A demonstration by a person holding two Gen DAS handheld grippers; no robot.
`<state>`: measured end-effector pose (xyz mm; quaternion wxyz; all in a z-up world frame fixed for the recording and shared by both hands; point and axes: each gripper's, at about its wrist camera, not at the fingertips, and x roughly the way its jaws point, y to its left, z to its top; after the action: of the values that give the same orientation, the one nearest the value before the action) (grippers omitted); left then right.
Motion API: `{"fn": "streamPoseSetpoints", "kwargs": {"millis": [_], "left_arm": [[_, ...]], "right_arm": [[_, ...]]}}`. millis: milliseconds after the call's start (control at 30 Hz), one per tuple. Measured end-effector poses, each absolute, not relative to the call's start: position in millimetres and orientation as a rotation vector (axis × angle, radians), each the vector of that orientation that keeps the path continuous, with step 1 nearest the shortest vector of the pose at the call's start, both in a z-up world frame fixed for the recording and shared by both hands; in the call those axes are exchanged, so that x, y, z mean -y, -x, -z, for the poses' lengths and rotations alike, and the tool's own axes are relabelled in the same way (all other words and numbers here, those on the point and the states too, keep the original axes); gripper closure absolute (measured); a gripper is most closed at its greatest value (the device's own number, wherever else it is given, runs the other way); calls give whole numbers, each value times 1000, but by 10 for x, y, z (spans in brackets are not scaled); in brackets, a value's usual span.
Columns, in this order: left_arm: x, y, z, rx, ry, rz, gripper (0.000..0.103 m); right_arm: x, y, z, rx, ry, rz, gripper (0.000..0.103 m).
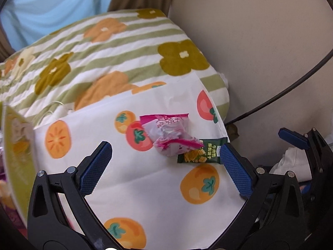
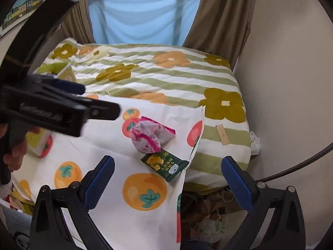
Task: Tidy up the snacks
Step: 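Grasp the pink soft bag with left tool while right tool grasps the green cracker pack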
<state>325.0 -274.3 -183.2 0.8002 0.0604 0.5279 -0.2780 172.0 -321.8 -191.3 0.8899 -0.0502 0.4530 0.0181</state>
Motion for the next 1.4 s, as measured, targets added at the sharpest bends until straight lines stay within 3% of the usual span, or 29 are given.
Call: {"fn": "streamPoseSetpoints", "kwargs": {"millis": [267, 633, 1067, 1233, 1400], "left_arm": [[3128, -3729, 2616, -1238, -155, 579, 1], [3248, -3852, 2995, -1281, -286, 608, 1], [2902, -3855, 2978, -1293, -276, 665, 43], [2761, -3836, 2959, -1298, -253, 674, 47], [2667, -3822, 2931, -1293, -242, 666, 49]], "right_arm": [[3345, -2015, 2303, -1028, 170, -17, 1], [3194, -2280, 2610, -1103, 311, -181, 1], [3000, -2477, 2923, -1178, 456, -337, 2], [2933, -2550, 3006, -1190, 477, -423, 2], [2973, -2659, 3144, -1255, 464, -500, 13]]}}
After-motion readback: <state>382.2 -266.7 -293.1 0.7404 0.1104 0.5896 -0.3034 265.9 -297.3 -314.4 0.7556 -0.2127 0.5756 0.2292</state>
